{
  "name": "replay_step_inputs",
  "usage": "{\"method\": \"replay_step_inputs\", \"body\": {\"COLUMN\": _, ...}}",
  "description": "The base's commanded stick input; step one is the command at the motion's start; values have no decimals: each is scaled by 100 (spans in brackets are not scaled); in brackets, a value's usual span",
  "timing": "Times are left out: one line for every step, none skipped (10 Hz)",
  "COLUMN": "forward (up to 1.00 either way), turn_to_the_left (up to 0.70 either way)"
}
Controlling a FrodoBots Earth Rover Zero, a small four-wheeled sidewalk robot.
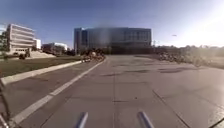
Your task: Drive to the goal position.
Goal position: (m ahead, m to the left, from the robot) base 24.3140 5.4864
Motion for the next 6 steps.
{"method": "replay_step_inputs", "body": {"forward": 45, "turn_to_the_left": 0}}
{"method": "replay_step_inputs", "body": {"forward": 45, "turn_to_the_left": 0}}
{"method": "replay_step_inputs", "body": {"forward": 45, "turn_to_the_left": 0}}
{"method": "replay_step_inputs", "body": {"forward": 45, "turn_to_the_left": 0}}
{"method": "replay_step_inputs", "body": {"forward": 45, "turn_to_the_left": 0}}
{"method": "replay_step_inputs", "body": {"forward": 45, "turn_to_the_left": 0}}
